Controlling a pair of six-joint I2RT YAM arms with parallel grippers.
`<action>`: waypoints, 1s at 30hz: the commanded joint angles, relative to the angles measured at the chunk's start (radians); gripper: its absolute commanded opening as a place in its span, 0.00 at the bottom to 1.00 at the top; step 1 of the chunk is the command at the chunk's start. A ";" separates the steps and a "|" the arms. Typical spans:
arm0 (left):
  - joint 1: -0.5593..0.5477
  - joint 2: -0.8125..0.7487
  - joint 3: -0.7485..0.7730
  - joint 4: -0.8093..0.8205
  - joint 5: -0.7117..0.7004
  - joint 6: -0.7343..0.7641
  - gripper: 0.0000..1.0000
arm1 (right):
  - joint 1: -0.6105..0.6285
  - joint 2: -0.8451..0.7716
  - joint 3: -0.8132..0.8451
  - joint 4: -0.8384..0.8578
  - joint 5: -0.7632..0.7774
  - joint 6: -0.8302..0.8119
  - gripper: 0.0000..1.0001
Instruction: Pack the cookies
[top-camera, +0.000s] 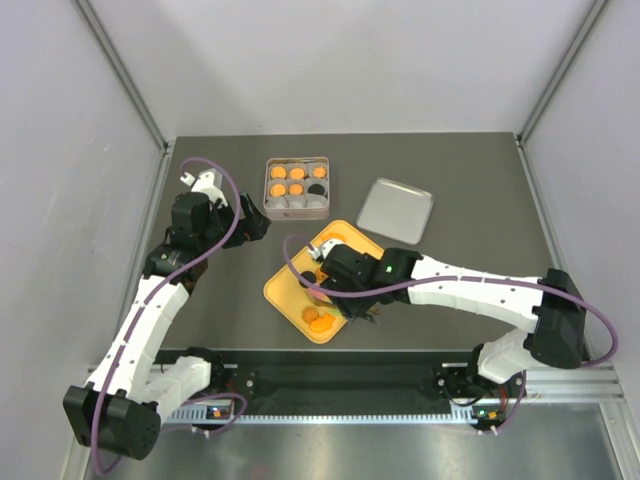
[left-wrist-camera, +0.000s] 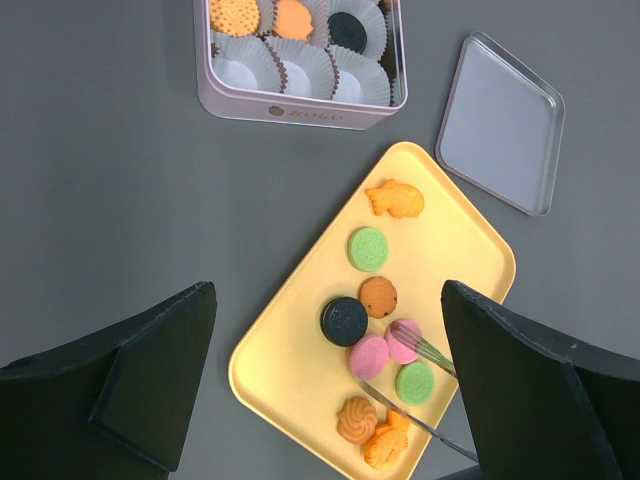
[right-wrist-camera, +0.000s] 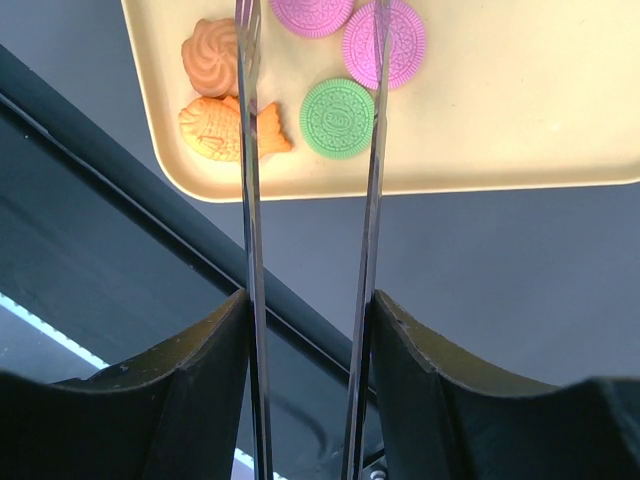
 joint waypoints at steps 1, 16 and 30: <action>0.007 -0.008 -0.013 0.045 -0.003 0.001 0.99 | 0.013 0.010 0.057 0.051 0.013 -0.007 0.49; 0.007 -0.013 -0.013 0.045 -0.006 0.002 0.99 | 0.011 0.030 0.053 0.060 0.015 -0.007 0.48; 0.007 -0.013 -0.012 0.043 -0.007 0.002 0.99 | 0.000 0.037 0.040 0.060 0.008 -0.010 0.43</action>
